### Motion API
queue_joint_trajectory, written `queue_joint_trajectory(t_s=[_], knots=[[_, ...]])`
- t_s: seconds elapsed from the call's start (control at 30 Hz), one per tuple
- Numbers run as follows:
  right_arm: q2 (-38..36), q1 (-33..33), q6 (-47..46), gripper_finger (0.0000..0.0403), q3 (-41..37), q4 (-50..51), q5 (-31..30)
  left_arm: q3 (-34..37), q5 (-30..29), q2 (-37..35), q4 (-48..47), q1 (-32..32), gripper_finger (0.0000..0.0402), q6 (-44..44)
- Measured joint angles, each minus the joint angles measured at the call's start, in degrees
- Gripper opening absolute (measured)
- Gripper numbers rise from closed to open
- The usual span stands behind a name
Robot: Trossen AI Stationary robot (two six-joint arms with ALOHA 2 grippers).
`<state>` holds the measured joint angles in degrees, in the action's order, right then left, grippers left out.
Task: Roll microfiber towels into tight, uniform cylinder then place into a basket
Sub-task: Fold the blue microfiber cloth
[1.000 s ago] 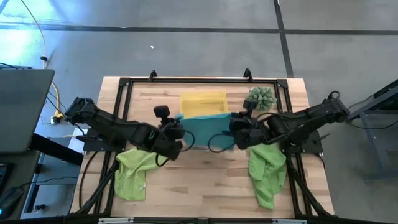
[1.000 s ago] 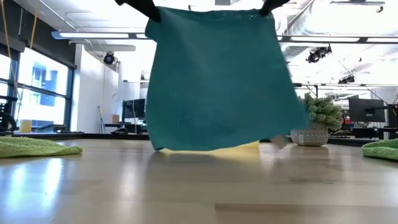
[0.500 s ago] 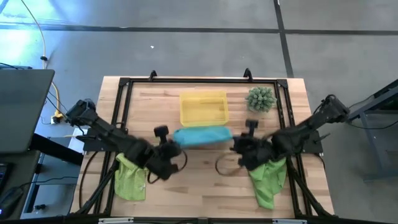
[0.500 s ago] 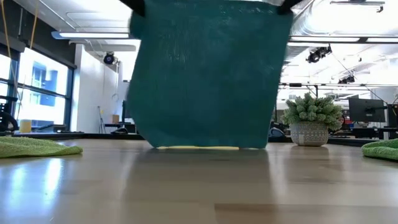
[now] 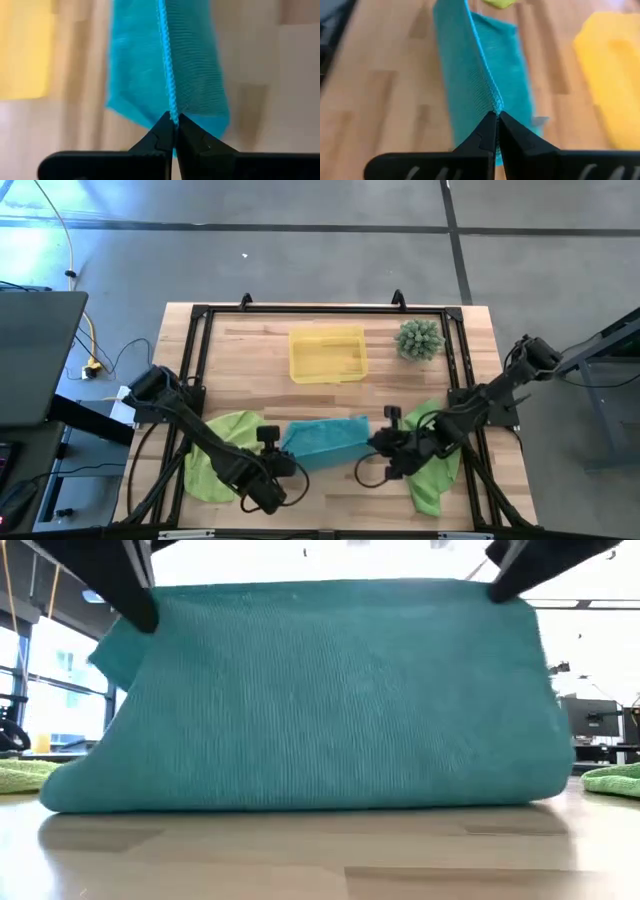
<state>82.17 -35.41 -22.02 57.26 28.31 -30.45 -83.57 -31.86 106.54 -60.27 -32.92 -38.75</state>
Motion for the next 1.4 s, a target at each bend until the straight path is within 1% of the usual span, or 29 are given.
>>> queue_joint_trajectory(t_s=[0.07,0.2,0.4,0.43,0.5,0.57,0.63,0.73,0.8,0.87,0.9,0.97,1.07,1.13,1.2,1.4], knots=[[0.00,1.55,3.37,0.0000,0.72,0.82,-2.11,-1.19,-2.91,-0.04,-4.86,1.11,0.0000,-0.39],[0.00,5.33,13.58,0.0000,0.85,1.51,-8.17,-3.32,-9.20,-0.04,-15.51,4.69,0.0000,0.13],[-0.02,11.88,28.38,0.0000,1.34,1.59,-20.72,-6.81,-14.11,-0.04,-29.41,11.56,0.0000,1.43],[-0.02,12.71,30.92,0.0000,2.11,1.92,-22.60,-7.54,-15.07,-0.05,-29.86,12.59,0.0000,2.03],[-0.04,14.01,35.52,0.0000,4.43,2.70,-25.48,-8.13,-16.45,-1.08,-28.83,14.34,0.0000,7.13],[-0.07,14.98,38.66,0.0000,7.76,3.83,-26.44,-9.99,-18.02,-2.32,-29.09,15.36,0.0000,10.16],[-0.09,15.51,38.97,0.0000,11.53,6.17,-26.44,-11.54,-20.23,-2.82,-29.73,16.22,0.0000,10.80],[-0.15,15.66,36.78,0.0000,16.55,10.47,-26.24,-13.69,-22.74,-3.53,-29.51,16.51,0.0000,13.44],[-0.15,15.43,33.43,0.0000,18.83,13.72,-26.10,-15.02,-25.53,-3.99,-29.73,16.48,0.0000,14.25],[-0.19,15.09,28.16,0.0000,20.01,16.45,-24.93,-15.57,-26.07,-3.80,-29.65,16.12,0.0000,13.94],[-0.22,14.99,24.93,0.0000,20.03,17.58,-22.92,-15.59,-25.12,-3.76,-29.53,15.81,0.0000,13.26],[-0.22,14.58,17.66,0.0000,19.04,19.69,-15.89,-15.78,-21.49,-3.14,-28.97,15.07,0.0000,10.87],[0.29,13.02,8.77,0.0000,14.68,18.80,-5.39,-15.72,-12.57,-0.79,-27.14,13.01,0.0000,5.75],[0.48,11.01,6.27,0.0000,10.12,15.66,-0.81,-15.72,-5.95,1.08,-24.41,11.14,0.0000,4.64],[0.56,9.03,5.18,0.0000,5.28,9.03,1.88,-15.72,-0.75,3.51,-21.78,9.24,0.0000,4.75],[0.81,4.52,3.92,0.0000,-7.37,-11.55,7.63,-15.67,6.47,10.59,-17.61,4.92,0.0000,3.12]])
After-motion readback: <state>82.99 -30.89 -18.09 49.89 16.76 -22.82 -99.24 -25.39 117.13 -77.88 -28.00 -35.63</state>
